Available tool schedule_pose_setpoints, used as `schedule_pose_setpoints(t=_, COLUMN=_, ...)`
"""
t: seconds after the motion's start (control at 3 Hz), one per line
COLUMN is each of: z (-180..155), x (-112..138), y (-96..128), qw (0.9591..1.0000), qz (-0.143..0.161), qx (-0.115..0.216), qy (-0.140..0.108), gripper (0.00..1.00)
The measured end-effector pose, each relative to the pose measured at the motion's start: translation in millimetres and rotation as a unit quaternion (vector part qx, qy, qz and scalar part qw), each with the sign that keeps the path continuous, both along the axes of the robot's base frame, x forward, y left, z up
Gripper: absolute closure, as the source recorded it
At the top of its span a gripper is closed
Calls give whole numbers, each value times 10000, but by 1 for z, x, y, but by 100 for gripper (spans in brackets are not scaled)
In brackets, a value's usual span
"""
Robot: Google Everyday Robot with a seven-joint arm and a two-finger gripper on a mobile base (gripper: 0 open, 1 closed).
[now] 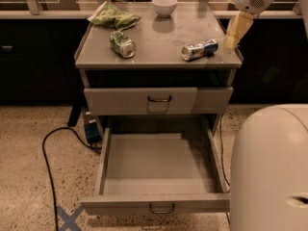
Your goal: Place redbull can into middle drawer
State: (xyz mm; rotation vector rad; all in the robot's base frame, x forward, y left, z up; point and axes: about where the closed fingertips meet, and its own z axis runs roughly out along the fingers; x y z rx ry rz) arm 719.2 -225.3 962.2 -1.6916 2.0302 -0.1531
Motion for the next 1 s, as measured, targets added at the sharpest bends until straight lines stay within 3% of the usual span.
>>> schedule_pose_setpoints(t=0.33, z=-13, x=19, y=-3, qw=9992, qz=16, qx=394, qy=-115, gripper=0)
schedule_pose_setpoints(t=0.67, z=-13, x=19, y=-3, qw=9992, qz=16, qx=394, qy=-116, gripper=0)
schedule_pose_setpoints(t=1.0, z=-30, x=38, y=0, qw=9987, qz=141, qx=422, qy=-237, gripper=0)
